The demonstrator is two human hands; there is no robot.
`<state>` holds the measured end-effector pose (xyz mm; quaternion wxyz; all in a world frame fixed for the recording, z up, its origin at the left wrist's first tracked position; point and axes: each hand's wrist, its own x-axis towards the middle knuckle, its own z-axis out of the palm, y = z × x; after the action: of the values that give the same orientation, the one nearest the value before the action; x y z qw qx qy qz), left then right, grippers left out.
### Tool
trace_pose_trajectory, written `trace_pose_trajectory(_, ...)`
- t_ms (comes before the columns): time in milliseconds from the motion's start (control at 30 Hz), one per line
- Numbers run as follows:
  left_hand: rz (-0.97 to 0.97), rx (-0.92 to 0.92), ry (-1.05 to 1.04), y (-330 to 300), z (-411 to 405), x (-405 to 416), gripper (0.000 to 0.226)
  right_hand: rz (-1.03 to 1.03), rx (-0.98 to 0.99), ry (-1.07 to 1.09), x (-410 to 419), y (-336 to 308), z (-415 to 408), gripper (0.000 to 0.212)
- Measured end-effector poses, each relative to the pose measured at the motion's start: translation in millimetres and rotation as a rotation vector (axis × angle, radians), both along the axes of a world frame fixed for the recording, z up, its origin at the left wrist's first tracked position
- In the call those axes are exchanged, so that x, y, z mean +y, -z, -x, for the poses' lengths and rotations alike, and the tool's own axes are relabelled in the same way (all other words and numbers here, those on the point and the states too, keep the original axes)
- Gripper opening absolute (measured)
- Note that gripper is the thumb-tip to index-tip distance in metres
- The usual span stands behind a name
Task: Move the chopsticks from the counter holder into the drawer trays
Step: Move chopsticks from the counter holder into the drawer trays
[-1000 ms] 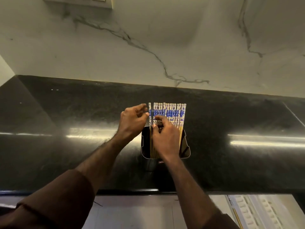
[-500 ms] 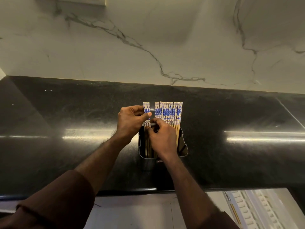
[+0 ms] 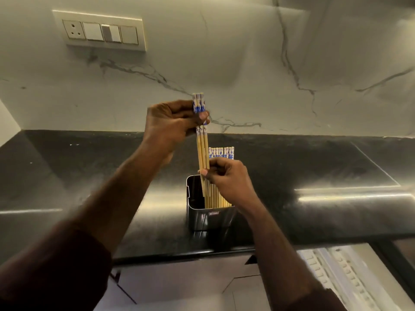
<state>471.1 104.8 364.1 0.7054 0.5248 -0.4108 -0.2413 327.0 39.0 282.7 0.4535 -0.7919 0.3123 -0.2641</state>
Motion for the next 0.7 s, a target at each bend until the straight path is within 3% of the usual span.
trace_pose_trajectory(367,0.021,0.113,0.103,-15.6,74.9,18.3,0.023,-0.094,-0.028,0.022,37.4,-27.7,101.3,0.018)
trace_pose_trajectory(700,-0.1,0.187,0.278,24.7,209.1,-30.8,0.036,-0.093,0.083,0.191,7.7,8.1,251.6,0.011)
